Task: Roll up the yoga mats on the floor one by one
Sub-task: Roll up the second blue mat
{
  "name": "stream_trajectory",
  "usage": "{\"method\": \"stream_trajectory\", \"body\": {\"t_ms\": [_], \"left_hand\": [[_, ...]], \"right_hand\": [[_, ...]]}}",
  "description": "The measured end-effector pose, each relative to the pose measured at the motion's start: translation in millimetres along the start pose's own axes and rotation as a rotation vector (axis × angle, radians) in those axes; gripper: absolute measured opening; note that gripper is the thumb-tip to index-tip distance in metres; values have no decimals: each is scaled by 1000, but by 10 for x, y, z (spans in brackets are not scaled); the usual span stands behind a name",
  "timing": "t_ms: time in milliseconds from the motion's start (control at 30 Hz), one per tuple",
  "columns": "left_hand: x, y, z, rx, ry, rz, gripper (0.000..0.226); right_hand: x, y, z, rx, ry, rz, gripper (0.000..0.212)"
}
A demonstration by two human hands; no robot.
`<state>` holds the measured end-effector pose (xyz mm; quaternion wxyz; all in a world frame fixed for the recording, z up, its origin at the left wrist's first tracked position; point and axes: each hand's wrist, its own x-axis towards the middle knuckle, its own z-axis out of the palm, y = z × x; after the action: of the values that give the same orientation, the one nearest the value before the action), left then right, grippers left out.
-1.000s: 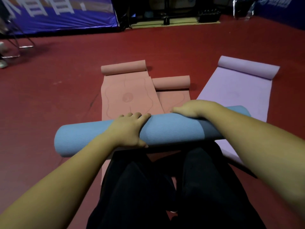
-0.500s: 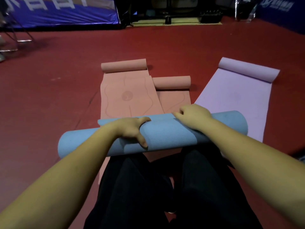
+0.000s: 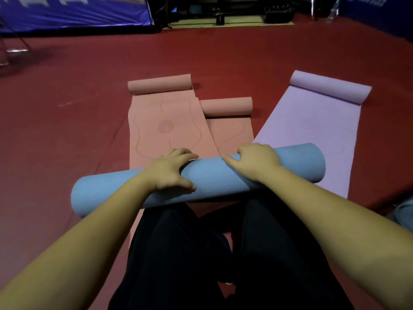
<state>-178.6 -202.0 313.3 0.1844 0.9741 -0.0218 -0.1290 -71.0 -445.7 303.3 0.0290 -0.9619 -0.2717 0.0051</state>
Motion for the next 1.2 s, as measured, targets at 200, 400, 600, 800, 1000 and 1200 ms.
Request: {"method": "stream_trajectory", "body": {"t_ms": [200,400,600,800,1000,1200], "left_hand": [[-183,3,249,254,278,61,102],[-232,178,620,545,346,-64,126],[-256,260,617,620,352,-102,116],[-286,336,333,644,328,-28,111],[-431,471,49,611,253,35,109],[-460,376,145,509,128,23,113]], "right_hand": [[36,-37,-11,20,-30,22,61],[75,10,-38,7,-73,28,62],[46,-1,-99,2,-90,40,72],[22,59,-284,45,-165,62,68],[-1,81,-542,4,-295,56,75],[12,4,-457,33,-447,59,75]]}}
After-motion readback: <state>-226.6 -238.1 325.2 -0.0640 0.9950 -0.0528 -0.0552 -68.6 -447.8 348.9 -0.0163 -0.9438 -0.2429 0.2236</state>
